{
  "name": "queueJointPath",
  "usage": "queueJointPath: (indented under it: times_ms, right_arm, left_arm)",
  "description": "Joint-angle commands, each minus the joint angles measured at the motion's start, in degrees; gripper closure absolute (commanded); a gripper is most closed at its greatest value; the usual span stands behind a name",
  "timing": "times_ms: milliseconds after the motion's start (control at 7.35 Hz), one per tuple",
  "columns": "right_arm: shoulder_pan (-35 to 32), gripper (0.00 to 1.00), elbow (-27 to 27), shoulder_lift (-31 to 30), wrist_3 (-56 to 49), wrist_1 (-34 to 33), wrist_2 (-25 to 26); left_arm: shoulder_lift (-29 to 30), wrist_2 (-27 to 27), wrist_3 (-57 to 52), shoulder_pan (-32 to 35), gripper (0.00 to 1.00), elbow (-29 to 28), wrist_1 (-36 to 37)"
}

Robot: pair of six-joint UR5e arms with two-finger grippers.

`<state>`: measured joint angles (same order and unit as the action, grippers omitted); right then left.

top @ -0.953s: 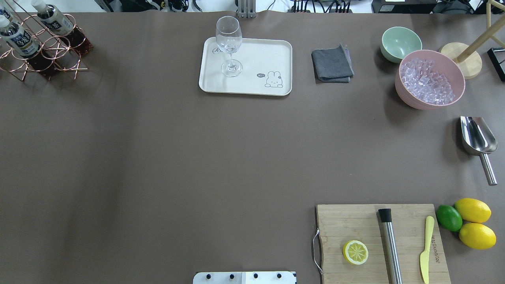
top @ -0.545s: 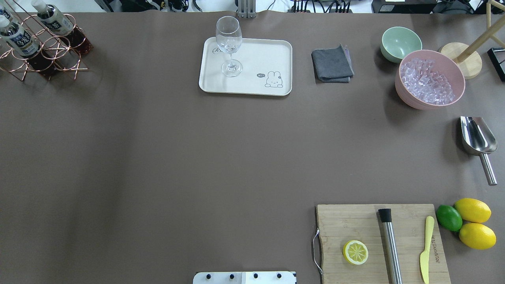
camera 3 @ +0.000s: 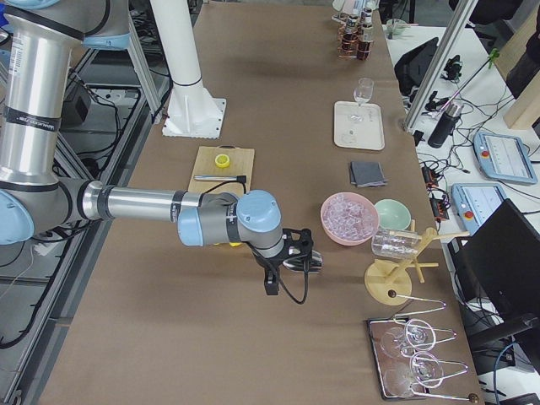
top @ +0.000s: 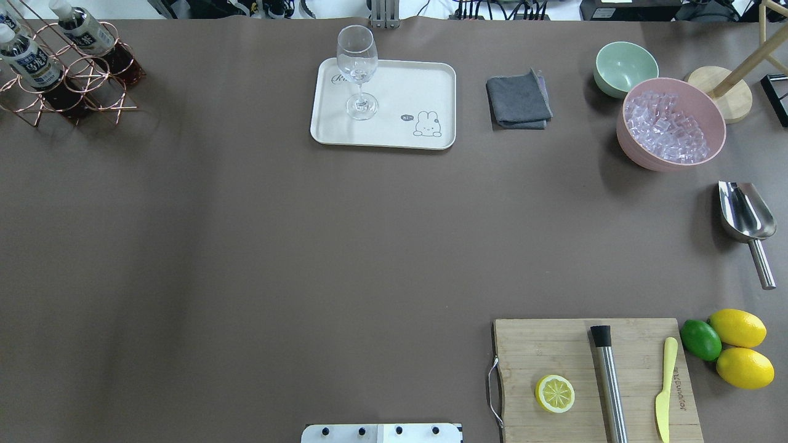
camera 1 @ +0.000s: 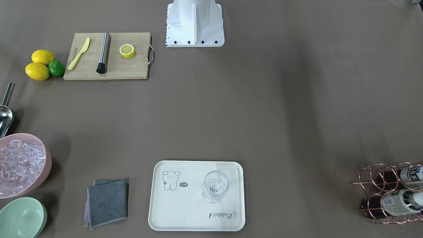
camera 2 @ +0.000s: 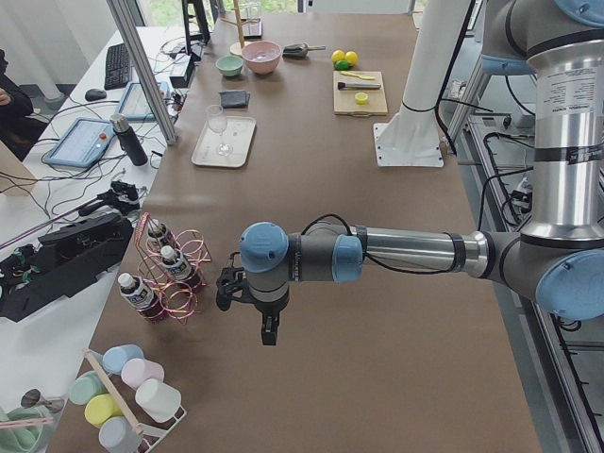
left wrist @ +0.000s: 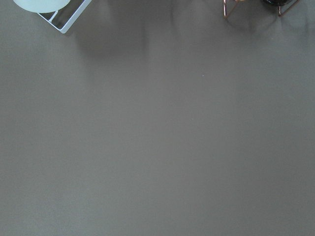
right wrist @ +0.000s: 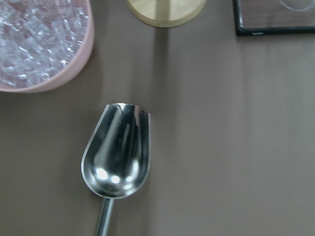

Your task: Take tea from basket to plate

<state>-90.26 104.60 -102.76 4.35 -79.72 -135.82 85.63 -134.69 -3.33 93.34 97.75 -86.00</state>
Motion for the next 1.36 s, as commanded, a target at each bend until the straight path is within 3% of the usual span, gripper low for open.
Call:
queueJointPath:
  times_ms: [0,272,681,953,1225]
  right_arm:
    - [7.8,0.00,0.7,7.7,0.6,0.1,-3.9]
    - [15.9,0.00,0.6,13.8,0.7,2.3,-4.7]
    - [26.8,0.00,0.0,18.5,2.0,11.3,-4.4]
    - [31.4,0.00,0.2,25.3,2.4,11.9,-4.6]
    - [33.4,0.00,0.4,28.0,2.3,13.3,-5.5]
  left_arm:
    - [0.1,0.0,0.1,0.0,0.02,-0.4,0.0]
    - [0.2,0.0,0.1,-0.1,0.02,-0.3,0.2]
    - [0.0,-0.3,0.3,0.0,0.02,0.1,0.3]
    - [0.0,-0.4,0.4,0.0,0.02,0.2,0.3]
    - [0.3,-0.4,4.0,1.0,0.02,2.2,2.4]
